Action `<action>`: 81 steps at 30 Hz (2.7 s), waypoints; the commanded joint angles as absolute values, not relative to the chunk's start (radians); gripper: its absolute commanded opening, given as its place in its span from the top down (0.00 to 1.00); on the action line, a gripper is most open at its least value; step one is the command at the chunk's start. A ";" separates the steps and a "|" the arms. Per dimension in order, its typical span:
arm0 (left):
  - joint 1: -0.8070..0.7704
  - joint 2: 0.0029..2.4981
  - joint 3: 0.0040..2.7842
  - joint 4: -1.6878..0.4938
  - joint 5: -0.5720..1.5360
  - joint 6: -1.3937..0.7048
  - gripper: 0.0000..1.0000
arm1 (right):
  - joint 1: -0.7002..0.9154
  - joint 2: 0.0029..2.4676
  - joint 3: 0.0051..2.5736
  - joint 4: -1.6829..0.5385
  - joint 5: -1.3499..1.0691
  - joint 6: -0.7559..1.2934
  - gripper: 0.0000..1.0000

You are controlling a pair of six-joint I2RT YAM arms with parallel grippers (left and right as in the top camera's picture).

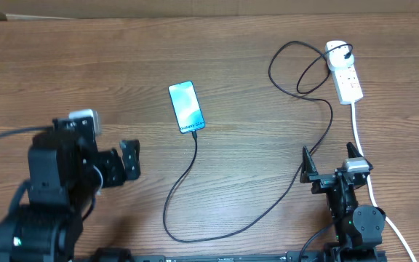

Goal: Plug charger to phone and switch on socket

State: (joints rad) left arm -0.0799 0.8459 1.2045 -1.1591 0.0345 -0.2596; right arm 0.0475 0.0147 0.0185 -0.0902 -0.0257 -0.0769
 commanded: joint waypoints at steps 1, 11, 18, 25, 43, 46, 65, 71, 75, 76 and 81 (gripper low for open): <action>-0.056 0.755 1.121 -1.122 0.057 -0.224 0.00 | 0.053 0.003 0.009 -0.084 -0.023 -0.080 0.00; -0.045 0.556 0.854 -0.901 0.073 -0.202 0.00 | 0.053 0.003 0.009 -0.084 -0.023 -0.080 0.00; -0.045 0.426 0.674 -0.721 0.080 -0.245 0.00 | 0.053 0.003 0.009 -0.084 -0.023 -0.079 0.00; -0.045 0.322 0.532 -0.589 0.079 -0.250 0.00 | 0.053 0.003 0.009 -0.084 -0.023 -0.079 0.00; -0.044 0.083 0.233 -0.253 0.056 -0.247 0.00 | 0.053 0.003 0.009 -0.084 -0.023 -0.080 0.00; -0.044 0.054 0.200 -0.202 0.056 -0.247 0.00 | 0.053 0.003 0.009 -0.084 -0.023 -0.080 0.00; -0.044 0.003 0.004 0.241 0.021 -0.179 0.00 | 0.053 0.003 0.009 -0.084 -0.023 -0.079 0.00; -0.044 0.003 0.004 0.136 -0.122 -0.127 0.00 | 0.053 0.003 0.009 -0.084 -0.023 -0.080 0.00; -0.044 0.003 0.004 0.055 -0.208 -0.127 0.00 | 0.053 0.003 0.009 -0.084 -0.023 -0.079 0.00; -0.044 0.003 0.004 0.035 -0.228 -0.126 0.00 | 0.053 0.003 0.009 -0.084 -0.023 -0.080 0.00; -0.044 0.003 0.004 -0.054 -0.292 -0.125 0.00 | 0.053 0.003 0.009 -0.084 -0.023 -0.079 0.00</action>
